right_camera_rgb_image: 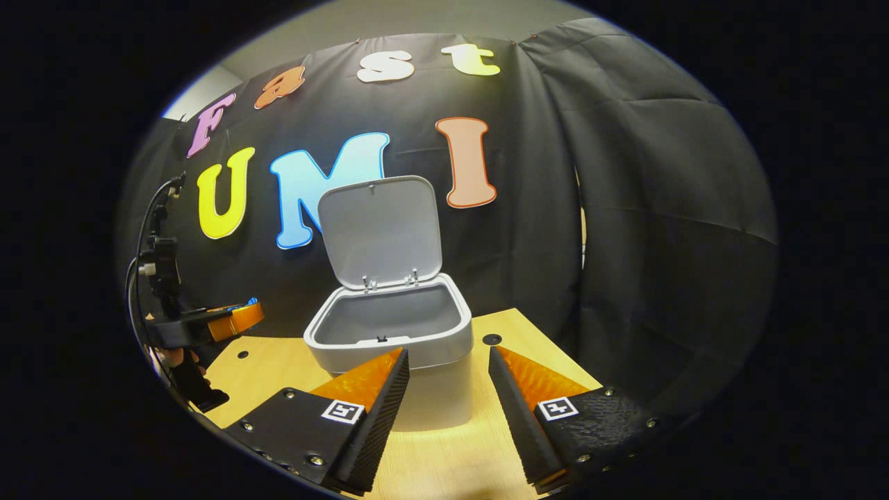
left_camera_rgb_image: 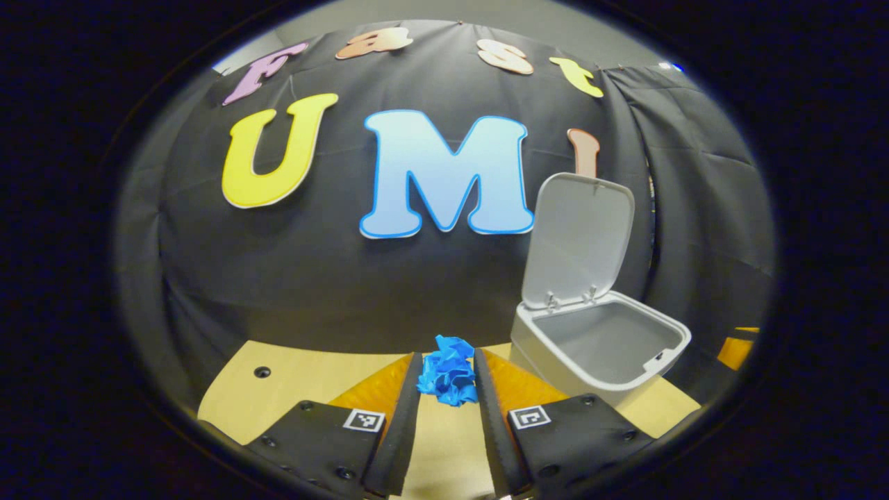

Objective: Press the lid of the desktop garbage bin to open it, pick up the crumpled paper on the desktop and throw it into the bin, then pick up the pop can on the desktop and drop it into the bin, and finally close the garbage bin lid.

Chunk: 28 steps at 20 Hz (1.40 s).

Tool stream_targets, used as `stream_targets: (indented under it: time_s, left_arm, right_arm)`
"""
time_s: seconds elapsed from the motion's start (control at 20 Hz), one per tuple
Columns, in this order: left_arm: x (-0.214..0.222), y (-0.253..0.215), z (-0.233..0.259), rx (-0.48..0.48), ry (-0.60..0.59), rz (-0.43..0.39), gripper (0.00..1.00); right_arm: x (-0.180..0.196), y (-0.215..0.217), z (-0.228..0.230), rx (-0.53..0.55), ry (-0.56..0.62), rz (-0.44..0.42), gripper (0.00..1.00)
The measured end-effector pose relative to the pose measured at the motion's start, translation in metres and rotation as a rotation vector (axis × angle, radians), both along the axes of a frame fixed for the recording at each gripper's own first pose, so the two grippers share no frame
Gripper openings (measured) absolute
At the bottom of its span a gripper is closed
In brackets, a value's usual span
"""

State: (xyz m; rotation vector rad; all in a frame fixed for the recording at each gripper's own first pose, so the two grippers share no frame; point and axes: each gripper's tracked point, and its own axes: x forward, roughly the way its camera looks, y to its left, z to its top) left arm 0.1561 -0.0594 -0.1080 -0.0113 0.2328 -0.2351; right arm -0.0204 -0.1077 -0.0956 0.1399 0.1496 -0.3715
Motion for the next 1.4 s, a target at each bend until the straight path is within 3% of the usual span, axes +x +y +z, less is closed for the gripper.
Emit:
stream_targets:
  time_s: [0.15,0.35,0.4,0.85,0.95,1.1,1.4]
  left_arm:
    - [0.002,-0.038,0.018,-0.005,-0.025,-0.064,0.53]
    - [0.010,-0.074,0.021,0.003,-0.039,-0.139,0.53]
    - [0.010,-0.083,0.022,0.001,-0.039,-0.153,0.48]
    - [0.006,-0.129,0.020,-0.019,-0.030,-0.242,0.51]
    - [0.001,-0.135,0.021,-0.030,-0.030,-0.255,0.53]
    - [0.001,-0.138,0.023,-0.041,-0.031,-0.265,0.89]
    - [0.001,-0.120,0.024,-0.038,-0.029,-0.228,0.85]
  right_arm:
    - [-0.007,-0.009,-0.001,0.009,-0.003,-0.027,0.76]
    - [-0.018,-0.019,-0.001,0.015,-0.007,-0.062,0.76]
    - [-0.020,-0.021,-0.001,0.018,-0.008,-0.068,0.76]
    - [-0.030,-0.032,-0.002,0.026,-0.010,-0.119,0.76]
    - [-0.033,-0.035,-0.005,0.028,-0.009,-0.122,0.76]
    - [-0.034,-0.035,-0.005,0.027,-0.007,-0.122,0.76]
    - [-0.029,-0.029,-0.007,0.029,-0.005,-0.101,0.76]
